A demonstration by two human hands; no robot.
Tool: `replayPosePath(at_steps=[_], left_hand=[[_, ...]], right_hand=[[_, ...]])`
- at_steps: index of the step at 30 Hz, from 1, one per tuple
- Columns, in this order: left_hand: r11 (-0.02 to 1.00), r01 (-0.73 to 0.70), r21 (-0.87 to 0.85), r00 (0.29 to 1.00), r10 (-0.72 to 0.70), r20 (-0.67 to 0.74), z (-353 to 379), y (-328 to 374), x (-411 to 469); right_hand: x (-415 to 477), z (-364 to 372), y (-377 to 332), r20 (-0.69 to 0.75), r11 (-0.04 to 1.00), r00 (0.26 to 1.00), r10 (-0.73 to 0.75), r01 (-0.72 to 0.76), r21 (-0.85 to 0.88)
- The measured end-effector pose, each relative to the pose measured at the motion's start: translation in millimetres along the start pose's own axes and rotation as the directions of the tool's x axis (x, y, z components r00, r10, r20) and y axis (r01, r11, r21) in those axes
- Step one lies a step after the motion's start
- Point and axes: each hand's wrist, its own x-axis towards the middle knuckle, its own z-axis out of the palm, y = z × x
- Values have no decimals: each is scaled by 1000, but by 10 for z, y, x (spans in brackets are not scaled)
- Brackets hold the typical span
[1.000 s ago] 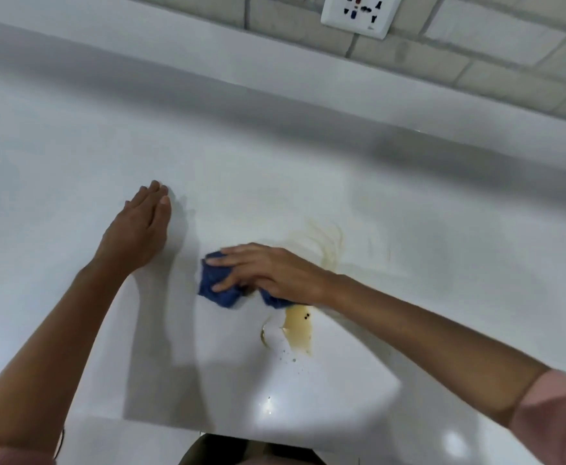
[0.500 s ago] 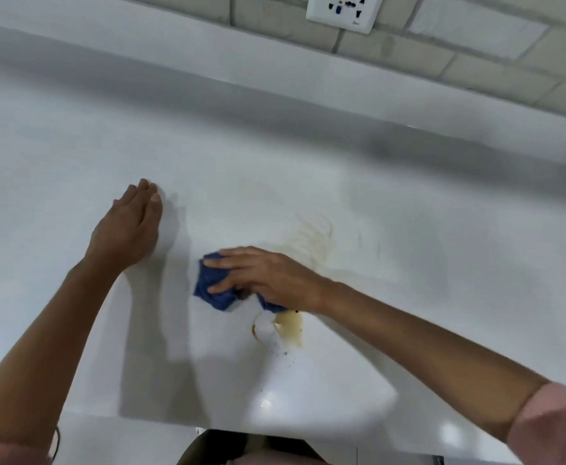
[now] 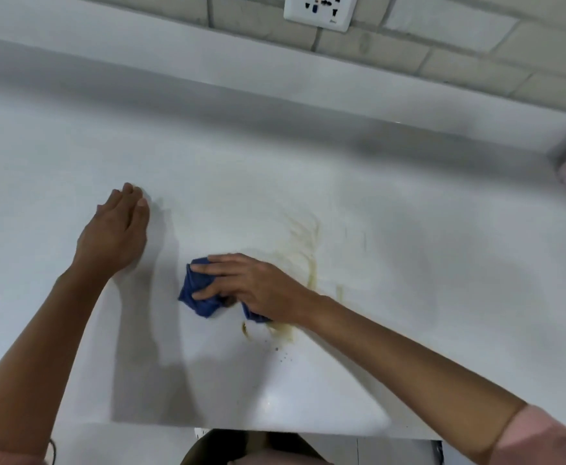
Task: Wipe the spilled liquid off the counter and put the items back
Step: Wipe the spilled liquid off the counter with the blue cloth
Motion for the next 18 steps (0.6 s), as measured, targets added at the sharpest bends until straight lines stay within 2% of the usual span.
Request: replayPosePath(at_steps=[2,6,9,12,16,18], left_hand=[[1000,-5,3,1000,5,2,-5,8,-6],[1000,-7,9,1000,6,11,-22,22,-14],[1000,-6,3,1000,6,-11,-18,44,-34],[1000,-5,-1,1000,5,-10,-5,40,-29],[1000,-5,-9,1000,5,2,-19,17,-27],[1000,-15,-19,1000,15,4,-27,24,-31]], right_hand=[[-235,-83,58,38,1000,999,-2,2,-4],[-237,-390,386,-57,970,968,243,-241,32],[136,-383,448,-126,949,941,314,-316,8],[322,-153,257,-137,963,953,269,-271,2],[12,64,-55,-142,997,987,81,-82,-6],[-218,73,-79,-115,993,987,113,-110,30]])
